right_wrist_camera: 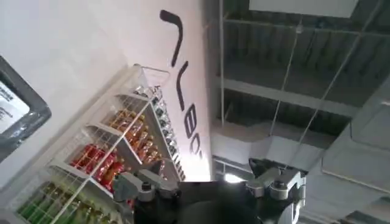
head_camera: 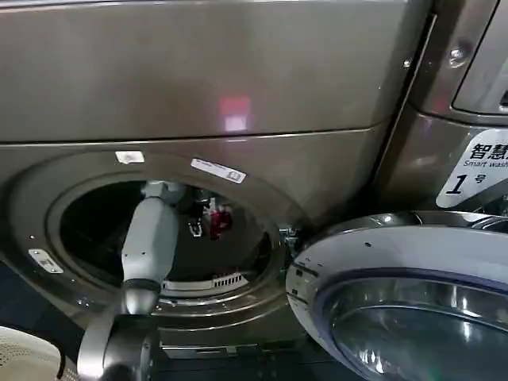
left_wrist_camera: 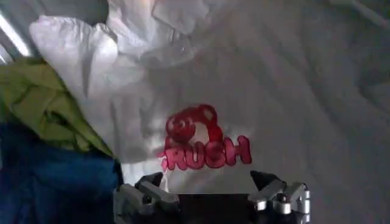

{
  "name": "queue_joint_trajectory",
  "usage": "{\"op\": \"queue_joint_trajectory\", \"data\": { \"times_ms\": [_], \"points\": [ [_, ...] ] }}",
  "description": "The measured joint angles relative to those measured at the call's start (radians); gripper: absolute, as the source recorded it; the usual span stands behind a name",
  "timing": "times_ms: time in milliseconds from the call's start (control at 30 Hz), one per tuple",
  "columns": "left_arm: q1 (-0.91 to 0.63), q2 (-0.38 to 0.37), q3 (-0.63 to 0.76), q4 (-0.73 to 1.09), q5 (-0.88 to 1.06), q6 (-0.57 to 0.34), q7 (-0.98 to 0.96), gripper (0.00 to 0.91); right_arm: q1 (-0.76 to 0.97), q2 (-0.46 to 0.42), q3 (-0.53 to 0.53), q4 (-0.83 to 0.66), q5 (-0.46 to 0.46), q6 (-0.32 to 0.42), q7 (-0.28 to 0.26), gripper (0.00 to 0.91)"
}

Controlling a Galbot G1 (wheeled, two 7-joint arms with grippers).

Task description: Grasp the clothes from the dryer.

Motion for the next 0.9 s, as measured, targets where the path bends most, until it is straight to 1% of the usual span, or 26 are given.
{"op": "queue_joint_trajectory", "data": {
  "times_ms": [333, 833, 867, 900],
  "points": [
    [-0.032, 0.027, 0.073, 0.106, -0.059, 0.029, -0.015, 0.907, 0.003, -0.001, -0.007, -0.001, 0.0, 0.004, -0.003, 0.907],
    [-0.061, 0.066, 0.143, 0.192, -0.16, 0.034, -0.014, 0.907, 0.004, -0.003, -0.02, 0.007, 0.0, 0.008, -0.006, 0.907],
    [-0.062, 0.069, 0.143, 0.194, -0.169, 0.036, -0.011, 0.887, 0.004, -0.003, -0.021, 0.007, 0.0, 0.009, -0.006, 0.907],
    [-0.063, 0.072, 0.144, 0.196, -0.176, 0.037, -0.01, 0.819, 0.004, -0.003, -0.021, 0.007, 0.0, 0.009, -0.006, 0.907]
  ]
}}
